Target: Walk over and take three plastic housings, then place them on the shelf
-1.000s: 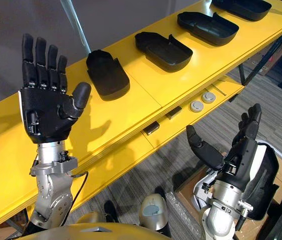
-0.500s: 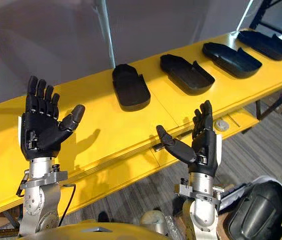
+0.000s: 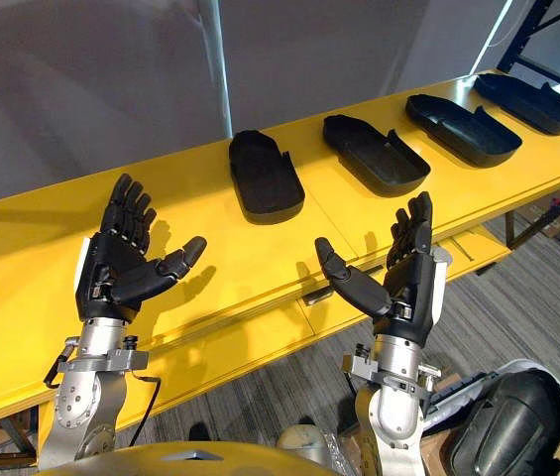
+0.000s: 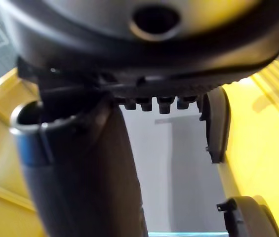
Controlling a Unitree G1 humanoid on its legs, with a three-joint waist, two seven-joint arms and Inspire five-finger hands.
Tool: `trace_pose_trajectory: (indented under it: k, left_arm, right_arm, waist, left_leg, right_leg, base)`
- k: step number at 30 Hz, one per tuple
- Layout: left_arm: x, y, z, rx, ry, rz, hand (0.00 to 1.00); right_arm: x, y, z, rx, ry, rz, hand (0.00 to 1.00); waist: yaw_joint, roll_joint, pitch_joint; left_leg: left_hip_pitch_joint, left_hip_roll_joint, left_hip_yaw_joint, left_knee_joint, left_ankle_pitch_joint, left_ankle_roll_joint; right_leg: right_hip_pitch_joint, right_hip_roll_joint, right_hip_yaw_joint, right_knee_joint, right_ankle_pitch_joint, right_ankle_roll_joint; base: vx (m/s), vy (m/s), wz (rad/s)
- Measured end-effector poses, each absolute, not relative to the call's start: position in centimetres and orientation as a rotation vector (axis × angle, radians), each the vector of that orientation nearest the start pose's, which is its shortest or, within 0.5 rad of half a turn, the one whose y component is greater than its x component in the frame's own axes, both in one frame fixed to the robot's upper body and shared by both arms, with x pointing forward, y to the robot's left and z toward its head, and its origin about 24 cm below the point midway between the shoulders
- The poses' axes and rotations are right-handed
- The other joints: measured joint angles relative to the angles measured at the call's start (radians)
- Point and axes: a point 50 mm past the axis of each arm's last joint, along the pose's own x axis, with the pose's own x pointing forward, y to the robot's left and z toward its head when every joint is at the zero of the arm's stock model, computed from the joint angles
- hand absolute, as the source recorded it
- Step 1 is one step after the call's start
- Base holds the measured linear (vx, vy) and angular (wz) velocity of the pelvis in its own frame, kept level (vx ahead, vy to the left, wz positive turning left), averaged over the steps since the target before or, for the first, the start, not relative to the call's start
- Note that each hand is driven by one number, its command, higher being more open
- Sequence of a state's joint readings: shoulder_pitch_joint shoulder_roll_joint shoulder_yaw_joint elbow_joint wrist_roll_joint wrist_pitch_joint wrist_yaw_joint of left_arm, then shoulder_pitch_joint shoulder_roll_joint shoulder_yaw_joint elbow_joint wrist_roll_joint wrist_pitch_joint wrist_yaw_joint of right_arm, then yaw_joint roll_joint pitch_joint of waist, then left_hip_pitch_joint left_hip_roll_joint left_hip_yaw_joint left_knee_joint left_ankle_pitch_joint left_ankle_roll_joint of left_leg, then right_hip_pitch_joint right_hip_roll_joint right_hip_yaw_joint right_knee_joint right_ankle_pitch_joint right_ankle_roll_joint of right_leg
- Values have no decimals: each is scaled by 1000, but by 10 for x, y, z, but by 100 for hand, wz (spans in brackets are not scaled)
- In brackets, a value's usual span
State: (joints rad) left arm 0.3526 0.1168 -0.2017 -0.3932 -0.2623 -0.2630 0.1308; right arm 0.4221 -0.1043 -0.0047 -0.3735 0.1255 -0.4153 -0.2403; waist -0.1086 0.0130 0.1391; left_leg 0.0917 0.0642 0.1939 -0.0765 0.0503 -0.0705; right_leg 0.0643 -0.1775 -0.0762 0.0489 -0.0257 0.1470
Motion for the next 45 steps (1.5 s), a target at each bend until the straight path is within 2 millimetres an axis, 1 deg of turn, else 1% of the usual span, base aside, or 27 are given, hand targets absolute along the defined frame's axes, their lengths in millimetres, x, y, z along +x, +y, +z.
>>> trace_pose_trajectory:
  k: [3, 5, 7, 8, 9, 10, 12, 14, 16, 18, 21, 22, 24, 29, 37, 42, 45]
  left_arm:
    - [190, 144, 72, -203, -210, 61, 100]
    - [201, 143, 71, -153, -199, 112, 100]
    - [213, 145, 78, -99, -229, 208, 100]
    - [217, 145, 80, -89, -238, 234, 100]
    - [223, 148, 88, -101, -265, 305, 100]
    - [226, 150, 91, -106, -277, 331, 100]
    - [233, 154, 100, -97, -315, 402, 100]
    - [238, 156, 107, -100, -350, 432, 100]
    - [241, 155, 113, -115, -372, 447, 100]
    - [246, 153, 113, -123, -368, 442, 100]
    - [252, 150, 106, -116, -334, 430, 100]
    - [254, 148, 107, -116, -339, 420, 100]
    - [256, 147, 110, -129, -347, 398, 100]
    - [258, 145, 110, -166, -335, 351, 100]
    - [259, 141, 107, -192, -318, 297, 100]
    - [259, 138, 106, -244, -309, 240, 100]
    - [256, 132, 105, -293, -311, 163, 100]
  right_arm:
    - [160, -202, 95, 2, -435, -306, 100]
    - [161, -208, 99, -21, -459, -314, 100]
    - [161, -214, 102, -38, -475, -334, 100]
    - [161, -215, 103, -44, -476, -341, 100]
    - [161, -217, 104, -50, -480, -345, 100]
    - [161, -218, 104, -54, -480, -343, 100]
    - [160, -219, 104, -65, -479, -339, 100]
    - [161, -219, 105, -65, -482, -336, 100]
    - [162, -218, 107, -65, -494, -331, 100]
    - [164, -218, 108, -62, -505, -328, 100]
    - [163, -217, 110, -64, -516, -319, 100]
    - [163, -216, 113, -64, -529, -315, 100]
    - [163, -215, 114, -67, -534, -304, 100]
    - [163, -214, 115, -73, -538, -277, 100]
    - [160, -210, 125, -78, -585, -246, 100]
    - [159, -210, 124, -78, -579, -248, 100]
    - [158, -210, 123, -81, -568, -247, 100]
  waist:
    - [-9, -2, 5]
    - [-28, -8, 29]
    - [-44, -17, 77]
    - [-51, -16, 86]
    - [-63, -16, 117]
    - [-64, -15, 131]
    - [-74, -5, 160]
    - [-84, 3, 178]
    - [-86, 9, 193]
    - [-85, 11, 196]
    - [-88, 11, 203]
    - [-90, 11, 219]
    - [-90, 14, 232]
    - [-87, 15, 236]
    - [-86, 14, 236]
    - [-86, 14, 236]
    - [-85, 14, 236]
  left_leg:
    - [-34, 0, 29, 4, 0, 0]
    - [-58, 1, 35, 15, 0, 0]
    - [-97, 3, 48, 43, -5, 4]
    - [-108, 3, 49, 50, -6, 5]
    - [-120, 3, 53, 67, -11, 6]
    - [-120, 4, 57, 75, -15, 7]
    - [-130, 6, 61, 98, -31, 6]
    - [-143, 11, 63, 123, -44, 6]
    - [-154, 16, 68, 146, -57, 5]
    - [-156, 17, 76, 151, -61, 5]
    - [-155, 19, 81, 171, -74, 6]
    - [-154, 18, 83, 183, -79, 8]
    - [-154, 19, 84, 197, -89, 9]
    - [-154, 20, 93, 214, -95, 9]
    - [-156, 31, 105, 252, -119, 11]
    - [-155, 33, 106, 268, -126, 13]
    - [-155, 33, 106, 270, -126, 13]
  right_leg:
    - [-50, 6, 30, 1, 13, -2]
    - [-77, 7, 43, 1, 21, -3]
    - [-115, 8, 59, 3, 35, -3]
    - [-122, 7, 61, 3, 38, -2]
    - [-132, 6, 71, 4, 42, -2]
    - [-132, 7, 80, 5, 43, -2]
    - [-134, 7, 83, 6, 44, -1]
    - [-136, 8, 84, 6, 44, -1]
    - [-146, 11, 88, 16, 43, -1]
    - [-152, 12, 101, 22, 43, -1]
    - [-152, 11, 108, 31, 38, 0]
    - [-153, 8, 109, 48, 28, 2]
    - [-158, 7, 111, 74, 14, 0]
    - [-169, 7, 128, 99, 5, 1]
    - [-166, 6, 140, 111, 2, 3]
    - [-161, 5, 141, 115, 1, 5]
    - [-160, 5, 141, 118, 0, 6]
  base:
    - [-25, 21, -26]
    - [-44, 14, -13]
    - [-52, 9, -15]
    - [-36, 13, -14]
    - [-13, 14, -12]
    - [-10, 14, -19]
    - [-9, 7, -8]
    - [0, 0, 0]
    - [1, -1, -8]
    - [-4, 2, -12]
    - [-21, 9, -9]
    - [-56, 8, 0]
    - [-53, 2, 0]
    - [-28, -3, -6]
    - [-9, 1, -5]
    - [0, 0, 0]
    - [0, 0, 0]
